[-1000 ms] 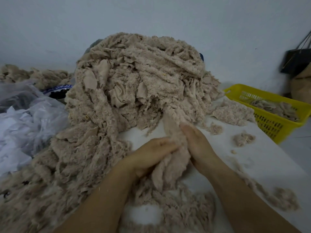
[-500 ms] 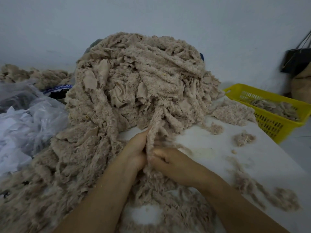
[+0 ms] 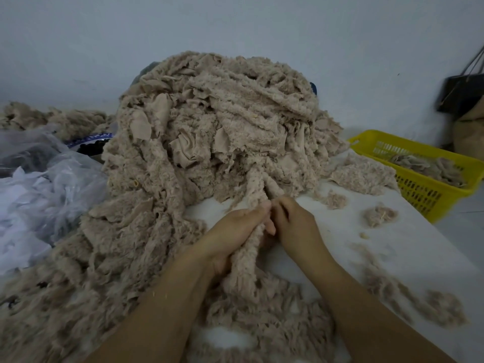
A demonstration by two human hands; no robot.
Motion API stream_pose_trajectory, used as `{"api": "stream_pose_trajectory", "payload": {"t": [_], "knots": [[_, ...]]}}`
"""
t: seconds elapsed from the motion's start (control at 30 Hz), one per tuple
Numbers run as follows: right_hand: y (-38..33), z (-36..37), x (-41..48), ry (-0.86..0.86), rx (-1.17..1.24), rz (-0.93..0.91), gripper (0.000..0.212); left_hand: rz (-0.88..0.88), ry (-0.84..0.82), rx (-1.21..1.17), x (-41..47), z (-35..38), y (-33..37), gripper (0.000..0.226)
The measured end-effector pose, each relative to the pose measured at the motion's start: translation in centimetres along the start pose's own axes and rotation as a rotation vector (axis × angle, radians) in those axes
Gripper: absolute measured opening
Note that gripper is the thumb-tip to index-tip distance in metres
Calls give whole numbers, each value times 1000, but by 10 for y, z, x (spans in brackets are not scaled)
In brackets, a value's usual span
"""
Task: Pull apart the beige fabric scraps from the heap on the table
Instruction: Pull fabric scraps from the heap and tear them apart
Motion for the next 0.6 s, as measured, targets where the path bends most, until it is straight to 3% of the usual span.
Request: {"api": "stream_pose_trajectory", "payload": {"t": [0.07, 0.13, 0.2, 0.27, 0.37, 0.4, 0.47, 0.6], "knots": [[0, -5, 2, 12, -71, -4, 26, -11, 47, -38, 3, -5, -2, 61], [-1, -1, -2, -115, -162, -30, 6, -57, -60, -187, 2, -7, 0, 62], [-2, 8, -9, -241, -274, -92, 24, -80, -173, -261, 0, -4, 1, 62], [-3, 13, -9, -171, -276, -132, 28, -76, -264, -228, -3, 1, 1, 60], [-4, 6, -2, 34, -208, -75, 7, -45, -341, -136, -7, 7, 1, 62], [-2, 2, 0, 66, -189, -43, 3, -37, -303, -63, -7, 6, 0, 65], [1, -6, 1, 118, -194, 4, 14, 1, -126, 58, -3, 0, -2, 66], [1, -6, 0, 147, -203, 56, 30, -8, 156, 6, 8, -17, -10, 58]]}}
Point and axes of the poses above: each hand's wrist, its own x-axis towards the middle knuckle, its own z-axis out of the palm, y = z × x, the point moved 1 cm from there along x, towards the middle knuckle, and after that the axes turned 14 degrees about x, right-handed, at the moved point
